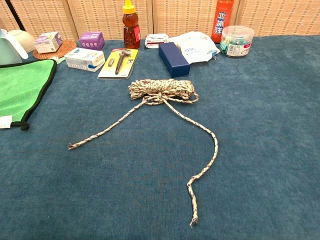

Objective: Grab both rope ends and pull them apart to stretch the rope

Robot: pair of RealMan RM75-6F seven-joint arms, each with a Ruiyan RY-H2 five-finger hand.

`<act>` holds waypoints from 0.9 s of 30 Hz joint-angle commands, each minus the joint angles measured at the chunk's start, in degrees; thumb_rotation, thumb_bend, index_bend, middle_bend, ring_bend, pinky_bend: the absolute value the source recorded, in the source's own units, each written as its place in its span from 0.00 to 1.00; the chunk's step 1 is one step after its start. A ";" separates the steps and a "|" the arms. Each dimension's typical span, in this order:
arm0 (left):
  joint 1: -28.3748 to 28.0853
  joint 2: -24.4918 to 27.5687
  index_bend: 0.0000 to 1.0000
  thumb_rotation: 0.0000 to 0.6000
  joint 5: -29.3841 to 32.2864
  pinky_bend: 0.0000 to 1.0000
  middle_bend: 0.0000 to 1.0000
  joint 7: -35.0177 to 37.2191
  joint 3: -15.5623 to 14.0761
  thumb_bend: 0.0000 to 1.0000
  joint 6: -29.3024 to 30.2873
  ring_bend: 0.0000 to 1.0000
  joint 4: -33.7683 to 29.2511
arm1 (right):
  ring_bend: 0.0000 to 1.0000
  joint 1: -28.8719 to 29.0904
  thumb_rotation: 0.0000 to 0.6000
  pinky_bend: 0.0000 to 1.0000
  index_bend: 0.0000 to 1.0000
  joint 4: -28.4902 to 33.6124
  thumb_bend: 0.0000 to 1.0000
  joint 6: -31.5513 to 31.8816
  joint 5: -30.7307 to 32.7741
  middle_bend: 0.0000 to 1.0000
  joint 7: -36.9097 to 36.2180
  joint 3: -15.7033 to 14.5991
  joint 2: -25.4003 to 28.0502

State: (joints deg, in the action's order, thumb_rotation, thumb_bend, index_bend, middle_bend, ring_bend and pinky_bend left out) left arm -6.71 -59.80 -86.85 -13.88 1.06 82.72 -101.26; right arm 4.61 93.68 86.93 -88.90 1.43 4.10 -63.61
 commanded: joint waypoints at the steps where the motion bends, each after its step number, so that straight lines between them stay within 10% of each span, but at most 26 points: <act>1: 0.00 -0.01 0.20 0.36 -0.01 0.24 0.17 0.06 -0.03 0.42 -0.01 0.21 0.07 | 0.39 0.04 1.00 0.30 0.39 0.01 0.51 -0.06 -0.02 0.32 0.04 -0.03 -0.03; 27: -0.80 0.15 0.20 0.36 -0.03 0.24 0.17 -0.53 0.74 0.42 -0.01 0.21 -0.46 | 0.39 0.33 1.00 0.30 0.38 -1.08 0.51 -0.05 -0.15 0.32 -1.13 0.03 -0.65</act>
State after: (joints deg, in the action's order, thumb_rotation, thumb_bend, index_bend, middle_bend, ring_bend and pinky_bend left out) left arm -7.52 -59.67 -86.90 -14.40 1.80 82.70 -101.70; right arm 4.92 92.61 86.89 -89.03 0.32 4.12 -64.24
